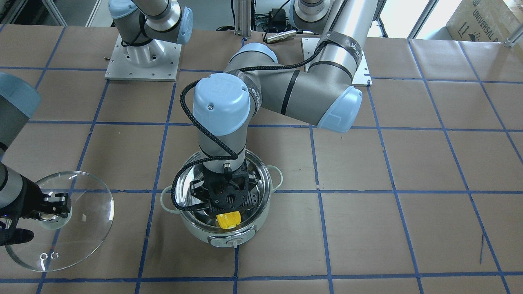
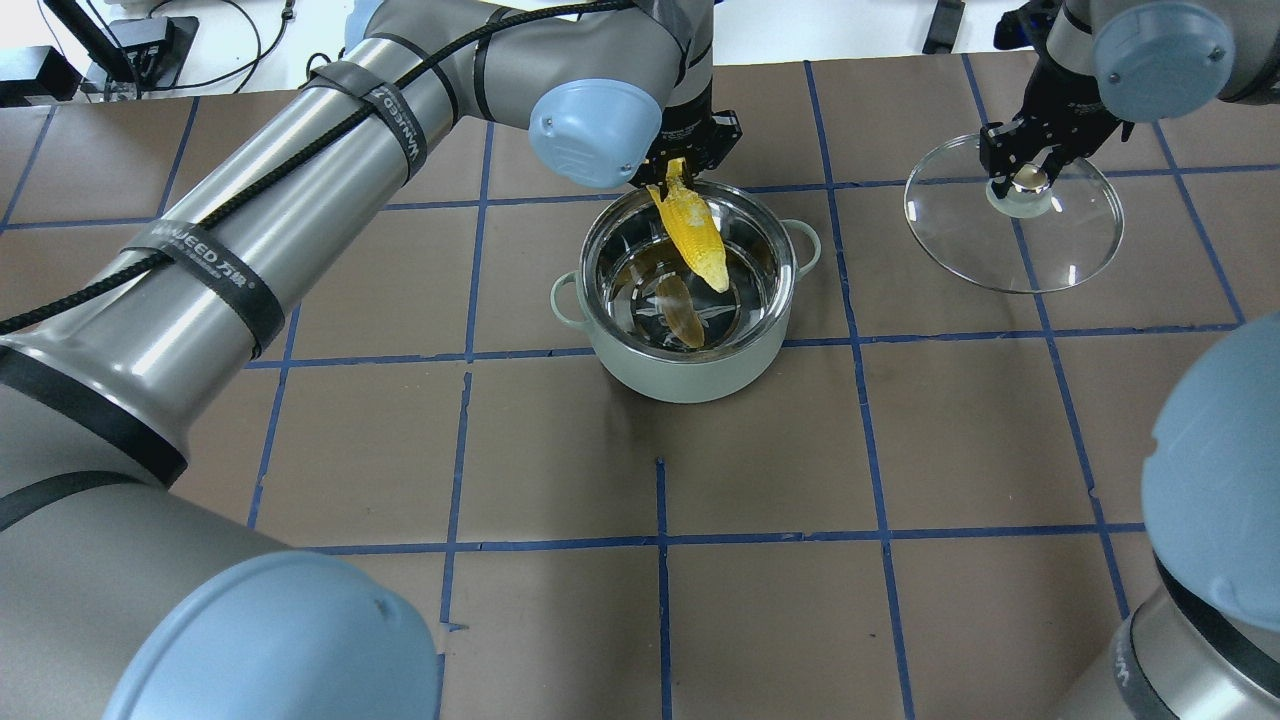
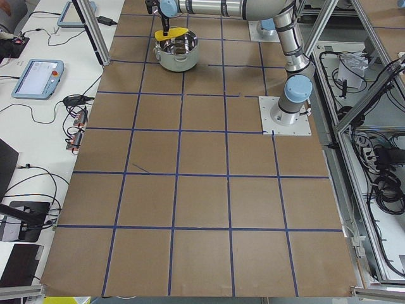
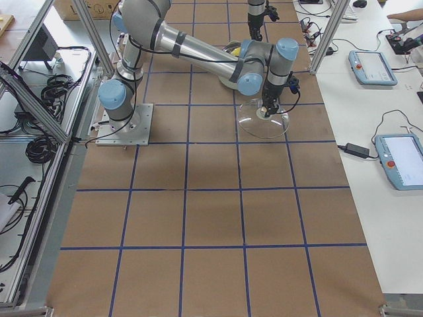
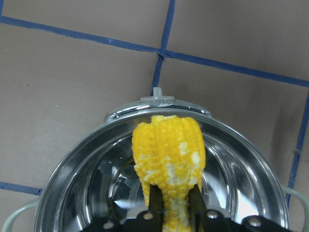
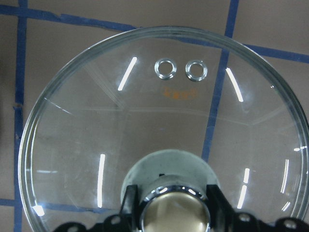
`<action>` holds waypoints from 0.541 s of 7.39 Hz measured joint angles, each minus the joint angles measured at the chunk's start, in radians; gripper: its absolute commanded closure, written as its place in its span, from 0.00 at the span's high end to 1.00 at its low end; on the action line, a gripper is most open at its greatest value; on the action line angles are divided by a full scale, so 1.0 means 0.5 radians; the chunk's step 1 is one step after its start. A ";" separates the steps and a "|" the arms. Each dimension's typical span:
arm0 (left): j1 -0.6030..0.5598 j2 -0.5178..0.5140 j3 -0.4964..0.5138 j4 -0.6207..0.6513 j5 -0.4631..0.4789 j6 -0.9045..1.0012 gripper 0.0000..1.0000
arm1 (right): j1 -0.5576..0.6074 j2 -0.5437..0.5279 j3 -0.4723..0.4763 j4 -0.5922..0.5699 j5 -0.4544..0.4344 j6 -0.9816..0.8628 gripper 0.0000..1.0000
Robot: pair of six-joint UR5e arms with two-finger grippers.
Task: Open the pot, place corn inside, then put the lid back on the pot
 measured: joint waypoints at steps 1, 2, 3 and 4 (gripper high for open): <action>0.002 -0.001 -0.011 0.000 0.003 0.013 1.00 | 0.000 0.002 0.000 0.000 0.007 0.000 0.01; 0.004 0.004 -0.027 -0.002 0.004 0.029 1.00 | 0.000 0.004 0.000 0.000 0.017 0.000 0.01; 0.008 0.015 -0.052 -0.003 0.003 0.054 1.00 | 0.000 0.005 0.000 0.000 0.022 0.000 0.01; 0.018 0.025 -0.082 -0.003 0.000 0.153 1.00 | -0.001 0.002 -0.009 0.001 0.023 0.001 0.01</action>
